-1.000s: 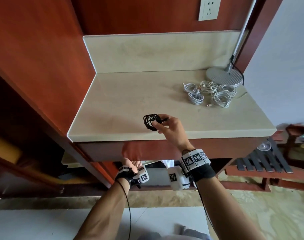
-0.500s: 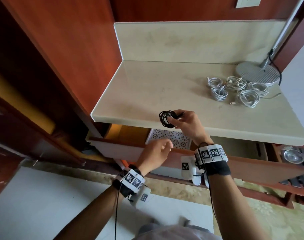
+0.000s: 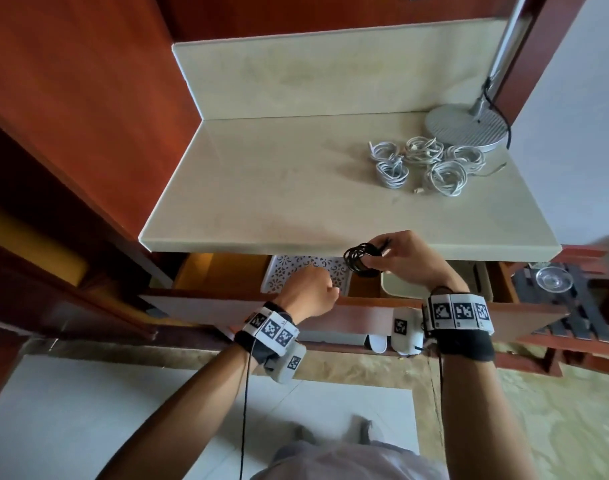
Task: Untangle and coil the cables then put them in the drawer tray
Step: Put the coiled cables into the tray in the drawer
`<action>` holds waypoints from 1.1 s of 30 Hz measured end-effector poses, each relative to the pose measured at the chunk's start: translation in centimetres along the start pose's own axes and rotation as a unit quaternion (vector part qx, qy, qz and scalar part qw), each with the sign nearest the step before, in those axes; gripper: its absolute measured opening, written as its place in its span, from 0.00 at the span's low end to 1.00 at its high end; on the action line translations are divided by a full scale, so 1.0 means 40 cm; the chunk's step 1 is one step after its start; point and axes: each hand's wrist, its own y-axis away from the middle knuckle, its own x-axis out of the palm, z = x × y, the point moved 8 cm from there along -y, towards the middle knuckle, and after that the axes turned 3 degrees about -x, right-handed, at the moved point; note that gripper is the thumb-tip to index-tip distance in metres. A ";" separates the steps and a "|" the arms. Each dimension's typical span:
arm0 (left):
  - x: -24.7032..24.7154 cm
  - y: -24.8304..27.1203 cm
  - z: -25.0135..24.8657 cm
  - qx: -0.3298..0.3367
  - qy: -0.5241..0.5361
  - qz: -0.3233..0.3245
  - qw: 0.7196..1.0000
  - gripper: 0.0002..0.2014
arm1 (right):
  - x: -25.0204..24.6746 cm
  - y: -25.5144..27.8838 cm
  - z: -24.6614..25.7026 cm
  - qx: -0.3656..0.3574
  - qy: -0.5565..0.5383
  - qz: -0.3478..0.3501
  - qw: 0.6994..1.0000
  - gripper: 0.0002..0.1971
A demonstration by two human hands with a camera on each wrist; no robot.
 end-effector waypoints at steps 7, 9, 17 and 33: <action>0.064 -0.043 -0.023 -0.025 -0.050 0.249 0.967 0.22 | -0.050 0.044 -0.064 0.080 0.169 0.094 0.978 0.04; 0.100 -0.032 -0.037 -0.052 -0.056 0.358 0.931 0.23 | -0.062 0.042 -0.093 0.121 0.226 0.136 0.957 0.03; 0.154 -0.138 -0.150 -0.010 0.049 0.330 0.943 0.15 | -0.077 0.011 -0.255 0.212 0.334 0.244 0.885 0.13; 0.211 -0.274 -0.229 0.063 0.011 0.150 0.987 0.20 | 0.122 -0.014 -0.495 0.195 0.275 0.407 0.849 0.15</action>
